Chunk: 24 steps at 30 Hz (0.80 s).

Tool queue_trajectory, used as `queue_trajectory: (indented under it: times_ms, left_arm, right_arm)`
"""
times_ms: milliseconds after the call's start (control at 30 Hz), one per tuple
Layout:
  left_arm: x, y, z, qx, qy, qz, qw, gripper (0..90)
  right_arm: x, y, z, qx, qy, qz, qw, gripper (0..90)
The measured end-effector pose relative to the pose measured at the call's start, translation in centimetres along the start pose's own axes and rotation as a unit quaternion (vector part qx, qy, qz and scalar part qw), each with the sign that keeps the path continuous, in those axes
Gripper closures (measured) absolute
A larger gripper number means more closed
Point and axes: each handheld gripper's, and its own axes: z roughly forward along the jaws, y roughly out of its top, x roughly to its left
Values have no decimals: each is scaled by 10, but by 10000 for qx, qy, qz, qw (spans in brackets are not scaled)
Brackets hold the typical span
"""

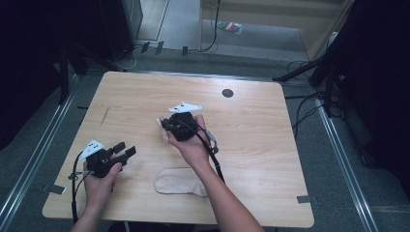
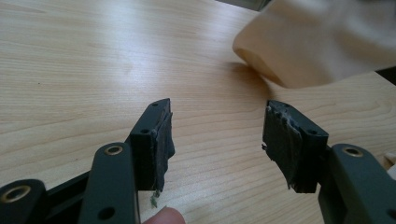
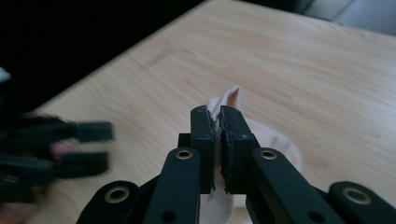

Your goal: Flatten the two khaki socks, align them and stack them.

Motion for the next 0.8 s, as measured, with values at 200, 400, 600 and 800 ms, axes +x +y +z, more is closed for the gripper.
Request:
queue_trajectory:
  times_ms: [200, 400, 600, 800]
  left_arm:
    - [-1, 0, 0, -28, 9, 4, 10000, 434]
    - [0, 0, 0, -17, 3, -13, 10000, 435]
    - [0, 0, 0, -1, 14, 18, 10000, 438]
    - [-1, 0, 0, 10, 23, 6, 10000, 442]
  right_arm:
    - [1, 12, -19, -330, 275, 353, 9985, 854]
    - [-51, -24, -24, -105, -175, 1240, 9921, 853]
    - [-106, -72, -26, 209, -746, 1818, 9803, 850]
    - [-128, -92, -32, 291, -1314, 1497, 9795, 722]
